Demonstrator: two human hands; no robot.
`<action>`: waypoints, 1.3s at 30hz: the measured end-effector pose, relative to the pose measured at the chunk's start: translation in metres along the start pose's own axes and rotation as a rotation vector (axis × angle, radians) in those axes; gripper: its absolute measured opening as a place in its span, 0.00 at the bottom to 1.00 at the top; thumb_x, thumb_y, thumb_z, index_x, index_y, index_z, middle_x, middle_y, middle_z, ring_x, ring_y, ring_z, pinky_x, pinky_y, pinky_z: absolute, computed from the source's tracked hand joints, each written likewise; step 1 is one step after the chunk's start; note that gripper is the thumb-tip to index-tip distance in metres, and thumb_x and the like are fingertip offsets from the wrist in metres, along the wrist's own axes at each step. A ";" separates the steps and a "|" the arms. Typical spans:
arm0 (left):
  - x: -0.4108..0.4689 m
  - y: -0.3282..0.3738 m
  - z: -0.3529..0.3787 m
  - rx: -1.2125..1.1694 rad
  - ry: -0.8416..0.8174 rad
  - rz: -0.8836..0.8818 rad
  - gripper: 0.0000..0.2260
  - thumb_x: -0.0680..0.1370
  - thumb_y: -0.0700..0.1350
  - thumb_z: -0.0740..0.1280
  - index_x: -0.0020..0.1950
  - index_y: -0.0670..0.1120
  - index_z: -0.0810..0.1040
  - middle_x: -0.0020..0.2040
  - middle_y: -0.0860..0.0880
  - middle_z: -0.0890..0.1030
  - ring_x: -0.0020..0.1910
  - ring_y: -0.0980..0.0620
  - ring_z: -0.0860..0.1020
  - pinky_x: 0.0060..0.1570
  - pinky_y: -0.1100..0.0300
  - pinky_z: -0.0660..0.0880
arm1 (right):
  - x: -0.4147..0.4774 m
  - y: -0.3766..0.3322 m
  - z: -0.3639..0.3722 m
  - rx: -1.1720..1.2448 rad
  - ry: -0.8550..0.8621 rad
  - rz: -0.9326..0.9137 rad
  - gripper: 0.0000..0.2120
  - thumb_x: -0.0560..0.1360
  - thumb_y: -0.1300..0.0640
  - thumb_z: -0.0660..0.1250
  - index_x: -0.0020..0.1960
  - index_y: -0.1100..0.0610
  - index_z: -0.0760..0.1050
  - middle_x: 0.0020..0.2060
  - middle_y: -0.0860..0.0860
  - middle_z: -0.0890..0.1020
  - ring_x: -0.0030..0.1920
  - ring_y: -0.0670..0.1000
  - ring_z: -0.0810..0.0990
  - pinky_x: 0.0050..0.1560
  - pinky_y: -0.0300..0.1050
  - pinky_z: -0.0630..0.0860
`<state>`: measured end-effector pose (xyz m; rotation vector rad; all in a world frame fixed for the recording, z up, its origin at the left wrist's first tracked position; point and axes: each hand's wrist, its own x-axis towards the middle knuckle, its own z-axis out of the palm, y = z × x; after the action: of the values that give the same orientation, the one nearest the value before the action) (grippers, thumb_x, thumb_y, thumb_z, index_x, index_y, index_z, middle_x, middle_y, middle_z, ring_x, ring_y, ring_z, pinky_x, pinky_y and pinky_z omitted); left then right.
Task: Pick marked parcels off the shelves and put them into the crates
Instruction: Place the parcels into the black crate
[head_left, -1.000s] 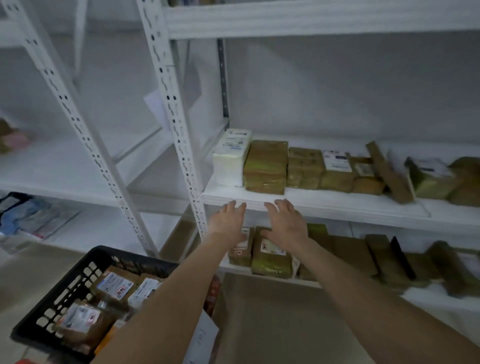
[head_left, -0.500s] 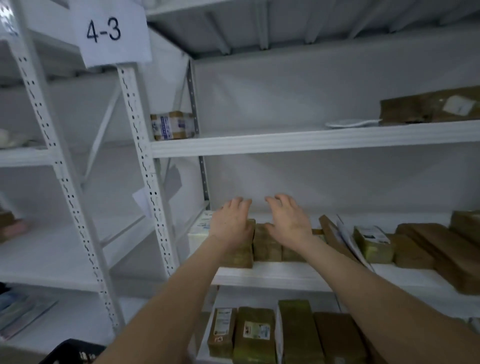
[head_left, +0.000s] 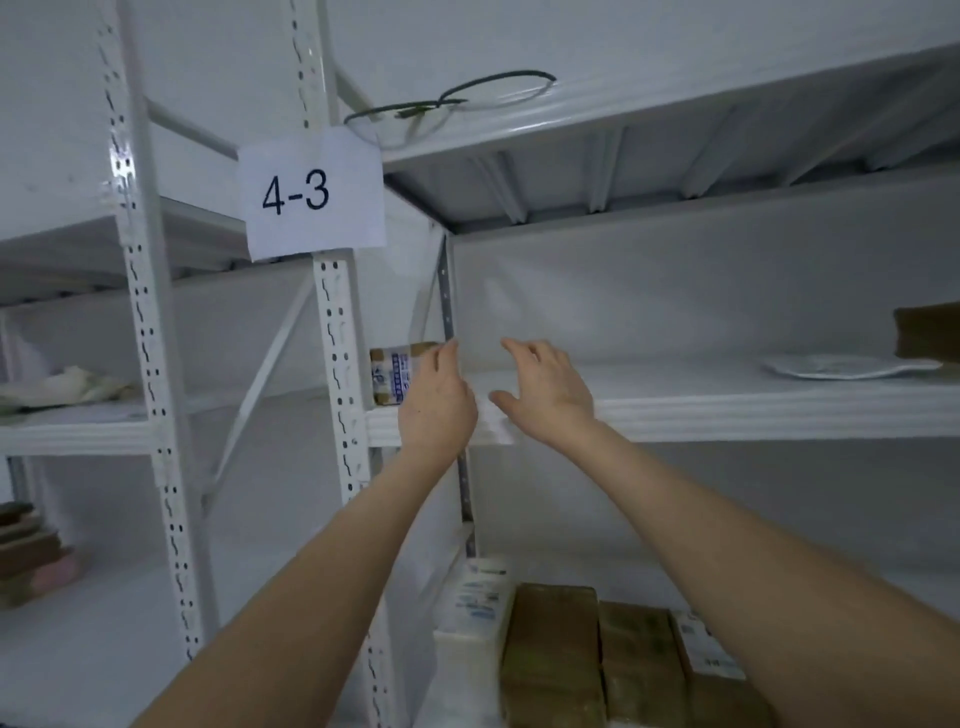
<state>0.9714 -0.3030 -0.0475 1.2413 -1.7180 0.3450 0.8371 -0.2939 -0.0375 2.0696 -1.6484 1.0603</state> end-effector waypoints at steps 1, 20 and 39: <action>0.011 -0.008 0.000 -0.064 0.022 -0.032 0.22 0.80 0.37 0.58 0.74 0.42 0.62 0.70 0.42 0.67 0.63 0.42 0.72 0.55 0.50 0.71 | 0.016 -0.008 0.007 0.014 -0.016 0.003 0.33 0.77 0.45 0.64 0.77 0.51 0.56 0.70 0.55 0.65 0.69 0.57 0.63 0.66 0.51 0.66; 0.104 -0.063 0.031 -0.337 -0.081 -0.351 0.24 0.81 0.48 0.57 0.74 0.39 0.57 0.66 0.38 0.72 0.62 0.39 0.73 0.60 0.47 0.73 | 0.121 -0.003 0.060 0.285 -0.150 0.150 0.15 0.78 0.52 0.63 0.64 0.52 0.71 0.56 0.53 0.79 0.55 0.55 0.77 0.51 0.46 0.73; 0.037 0.128 0.018 -0.953 -0.362 -0.426 0.06 0.77 0.48 0.66 0.44 0.45 0.77 0.38 0.49 0.79 0.34 0.54 0.77 0.27 0.64 0.76 | -0.013 0.098 -0.115 1.009 0.023 0.742 0.06 0.74 0.60 0.68 0.50 0.58 0.75 0.40 0.54 0.77 0.40 0.50 0.77 0.37 0.41 0.77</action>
<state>0.8521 -0.2799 0.0099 0.9095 -1.5225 -0.9066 0.7034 -0.2419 0.0110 1.8312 -2.1999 2.5635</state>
